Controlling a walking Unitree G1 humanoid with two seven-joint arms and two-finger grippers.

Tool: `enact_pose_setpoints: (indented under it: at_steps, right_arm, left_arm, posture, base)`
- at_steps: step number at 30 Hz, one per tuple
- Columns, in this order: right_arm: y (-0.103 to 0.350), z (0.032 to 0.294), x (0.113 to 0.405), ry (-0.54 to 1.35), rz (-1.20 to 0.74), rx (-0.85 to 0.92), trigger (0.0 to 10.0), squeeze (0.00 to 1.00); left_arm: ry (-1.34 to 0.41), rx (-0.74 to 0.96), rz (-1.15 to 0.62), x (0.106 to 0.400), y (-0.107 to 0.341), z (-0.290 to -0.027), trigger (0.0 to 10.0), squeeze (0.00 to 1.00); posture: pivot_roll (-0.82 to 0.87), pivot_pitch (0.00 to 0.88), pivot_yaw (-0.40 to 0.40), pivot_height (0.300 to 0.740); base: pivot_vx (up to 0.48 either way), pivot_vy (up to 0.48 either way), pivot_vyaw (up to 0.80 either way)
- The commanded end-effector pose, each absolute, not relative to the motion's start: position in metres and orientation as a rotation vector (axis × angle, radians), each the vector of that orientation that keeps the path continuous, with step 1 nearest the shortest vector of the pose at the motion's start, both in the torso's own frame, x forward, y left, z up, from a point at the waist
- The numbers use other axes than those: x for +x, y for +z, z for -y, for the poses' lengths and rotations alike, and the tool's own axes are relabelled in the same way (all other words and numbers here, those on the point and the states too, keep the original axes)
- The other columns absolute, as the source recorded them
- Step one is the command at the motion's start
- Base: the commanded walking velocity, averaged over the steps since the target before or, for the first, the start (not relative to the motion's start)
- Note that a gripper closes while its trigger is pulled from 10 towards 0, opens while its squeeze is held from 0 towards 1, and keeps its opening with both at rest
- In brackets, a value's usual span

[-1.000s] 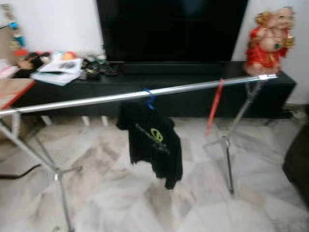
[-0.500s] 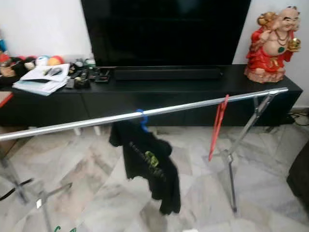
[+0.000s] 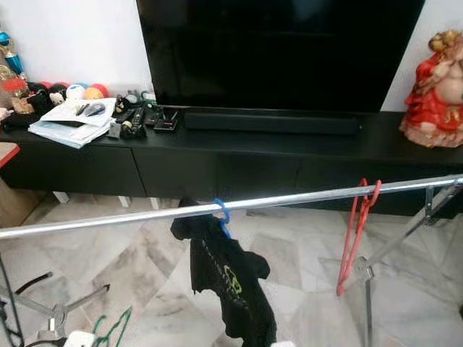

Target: Hang hanger

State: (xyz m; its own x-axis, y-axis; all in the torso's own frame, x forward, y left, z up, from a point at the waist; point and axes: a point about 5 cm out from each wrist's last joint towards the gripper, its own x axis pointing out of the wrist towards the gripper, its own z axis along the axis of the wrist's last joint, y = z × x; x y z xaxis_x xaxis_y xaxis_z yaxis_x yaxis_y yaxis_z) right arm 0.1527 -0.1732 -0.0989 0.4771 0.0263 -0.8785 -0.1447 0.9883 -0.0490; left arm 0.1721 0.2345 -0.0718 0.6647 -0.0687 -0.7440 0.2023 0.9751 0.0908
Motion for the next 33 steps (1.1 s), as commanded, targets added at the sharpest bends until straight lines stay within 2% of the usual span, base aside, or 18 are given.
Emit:
enact_pose_setpoints:
  at_steps: [1,2,4,5,7,11,20,27,33]
  right_arm:
    - [-0.100,0.171,0.150,0.109,-1.084,-0.118,10.0,0.00]
    - [-0.100,0.172,0.150,0.109,-1.084,-0.118,10.0,0.00]
    - [-0.100,0.172,0.150,0.104,-1.083,-0.117,10.0,0.00]
    - [-0.100,0.173,0.151,0.104,-1.082,-0.119,10.0,0.00]
    - [-0.099,0.172,0.152,0.105,-1.080,-0.120,10.0,0.00]
    - [-0.099,0.172,0.154,0.118,-1.079,-0.131,10.0,0.00]
    - [-0.098,0.165,0.157,0.133,-1.079,-0.143,10.0,0.00]
    - [-0.098,0.166,0.158,0.118,-1.079,-0.144,10.0,0.00]
    - [-0.098,0.167,0.158,0.119,-1.077,-0.146,10.0,0.00]
  left_arm:
    - [-0.181,0.221,-0.837,0.164,-0.073,-0.239,10.0,0.00]
    - [-0.180,0.226,-0.835,0.164,-0.073,-0.239,10.0,0.00]
    - [-0.203,0.254,-0.750,0.188,-0.061,-0.234,10.0,0.00]
    - [-0.221,0.266,-0.630,0.221,-0.041,-0.227,10.0,0.00]
    - [-0.221,0.255,-0.555,0.232,-0.030,-0.227,10.0,0.00]
    - [-0.288,0.255,-0.457,0.233,-0.019,-0.227,10.0,0.00]
    - [-0.518,0.378,-0.438,0.223,-0.002,-0.230,10.0,0.00]
    - [-0.405,0.397,-0.337,0.228,0.028,-0.255,10.0,0.00]
    - [-0.350,0.383,-0.288,0.233,0.043,-0.261,10.0,0.00]
  posture:
    - [0.03,0.000,0.017,0.740]
    - [0.03,0.000,0.017,0.740]
    - [0.03,0.000,0.016,0.740]
    - [0.03,0.000,0.012,0.740]
    - [0.03,0.000,0.010,0.740]
    - [0.04,0.000,-0.001,0.740]
    - [0.05,0.005,-0.012,0.740]
    - [0.06,0.009,-0.018,0.740]
    - [0.06,0.014,-0.019,0.740]
  base:
    - [0.000,0.000,0.00]
    - [0.000,0.000,0.00]
    - [0.000,0.000,0.00]
    - [0.000,0.000,0.00]
    - [0.000,0.000,0.00]
    - [0.000,0.000,0.00]
    - [0.000,0.000,0.00]
    - [0.000,0.000,0.00]
    - [0.000,0.000,0.00]
